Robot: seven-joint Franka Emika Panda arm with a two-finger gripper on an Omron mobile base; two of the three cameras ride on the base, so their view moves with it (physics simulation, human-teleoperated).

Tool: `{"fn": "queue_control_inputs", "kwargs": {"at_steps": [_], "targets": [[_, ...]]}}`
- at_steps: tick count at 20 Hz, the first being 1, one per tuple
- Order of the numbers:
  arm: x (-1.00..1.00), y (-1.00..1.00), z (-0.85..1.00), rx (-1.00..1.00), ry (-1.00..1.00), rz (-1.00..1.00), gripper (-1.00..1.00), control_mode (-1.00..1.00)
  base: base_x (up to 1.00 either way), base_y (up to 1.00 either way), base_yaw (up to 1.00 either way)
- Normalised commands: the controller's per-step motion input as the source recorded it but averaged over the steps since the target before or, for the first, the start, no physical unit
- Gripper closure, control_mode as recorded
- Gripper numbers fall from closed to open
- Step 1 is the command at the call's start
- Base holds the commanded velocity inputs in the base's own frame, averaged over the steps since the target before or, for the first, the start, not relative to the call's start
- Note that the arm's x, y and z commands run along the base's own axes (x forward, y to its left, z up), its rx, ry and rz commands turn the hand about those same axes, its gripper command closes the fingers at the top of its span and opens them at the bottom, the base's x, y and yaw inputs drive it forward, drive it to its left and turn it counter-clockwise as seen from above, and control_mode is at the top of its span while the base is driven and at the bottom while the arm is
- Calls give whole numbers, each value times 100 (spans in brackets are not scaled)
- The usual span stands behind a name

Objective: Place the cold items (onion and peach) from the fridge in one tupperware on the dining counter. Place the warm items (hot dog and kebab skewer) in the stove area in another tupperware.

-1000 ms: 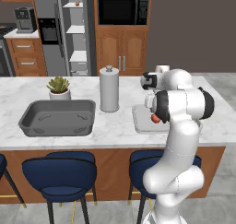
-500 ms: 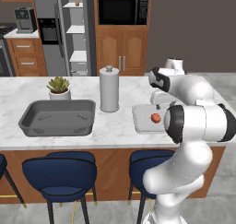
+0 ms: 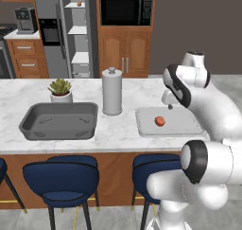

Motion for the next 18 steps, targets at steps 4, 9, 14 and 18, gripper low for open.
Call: {"fn": "queue_control_inputs", "kwargs": {"at_steps": [4, 9, 14, 18], "targets": [[-74, 0, 57, 0, -9, -9, -100, -100, 0, 0, 0], [-73, 0, 57, 0, -12, -8, -100, -100, 0, 0, 0], [-60, 8, 65, 0, -9, -9, -100, -100, 0, 0, 0], [0, 0, 0, 0, 0, 0, -100, 100, -51, -2, -16]]}}
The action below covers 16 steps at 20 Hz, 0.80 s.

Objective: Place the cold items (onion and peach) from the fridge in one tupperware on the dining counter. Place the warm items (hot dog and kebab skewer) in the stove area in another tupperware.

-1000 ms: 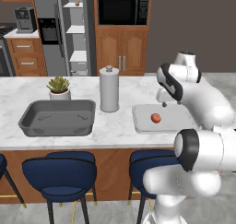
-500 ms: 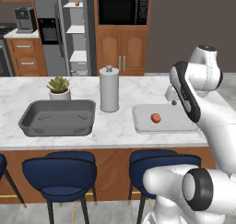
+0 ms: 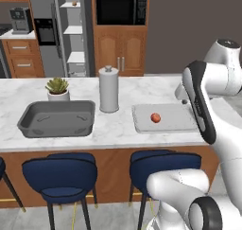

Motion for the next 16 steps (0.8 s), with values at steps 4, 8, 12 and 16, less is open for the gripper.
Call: {"fn": "queue_control_inputs", "kwargs": {"at_steps": [4, 8, 12, 16], "targets": [[0, 0, 0, 0, 0, 0, -100, 100, -59, -50, -22], [0, 0, 0, 0, 0, 0, -100, 100, -35, -86, -13], [0, 0, 0, 0, 0, 0, -100, 100, -5, -100, -1], [0, 0, 0, 0, 0, 0, -100, 100, 2, -100, 0]]}}
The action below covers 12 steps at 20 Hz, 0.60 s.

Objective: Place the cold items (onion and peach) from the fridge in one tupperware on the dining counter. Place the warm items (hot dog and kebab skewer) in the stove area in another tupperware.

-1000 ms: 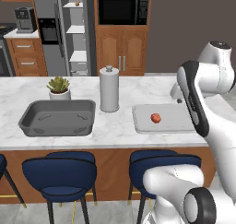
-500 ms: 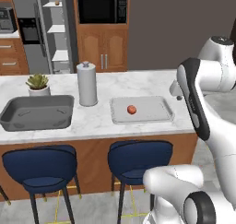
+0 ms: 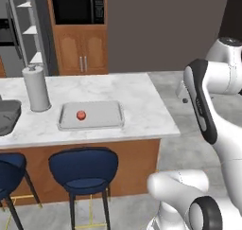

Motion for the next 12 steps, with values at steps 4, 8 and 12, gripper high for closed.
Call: {"fn": "queue_control_inputs", "kwargs": {"at_steps": [4, 8, 12], "targets": [[0, 0, 0, 0, 0, 0, -100, 100, 26, -100, 0], [0, 0, 0, 0, 0, 0, -100, 100, 52, -100, 0], [0, 0, 0, 0, 0, 0, -100, 100, 80, -100, 5]]}}
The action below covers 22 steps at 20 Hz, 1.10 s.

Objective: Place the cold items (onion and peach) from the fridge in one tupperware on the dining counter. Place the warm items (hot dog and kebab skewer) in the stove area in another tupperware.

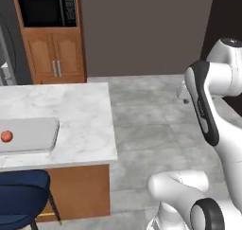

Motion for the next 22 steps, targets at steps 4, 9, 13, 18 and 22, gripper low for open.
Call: {"fn": "queue_control_inputs", "kwargs": {"at_steps": [4, 9, 13, 18, 22], "targets": [[0, 0, 0, 0, 0, 0, -100, 100, 97, -100, 12], [0, 0, 0, 0, 0, 0, -100, 100, 100, -90, 20], [0, 0, 0, 0, 0, 0, -100, 100, 100, -76, 29], [0, 0, 0, 0, 0, 0, -100, 100, 100, -65, 37], [0, 0, 0, 0, 0, 0, -100, 100, 100, -50, 50]]}}
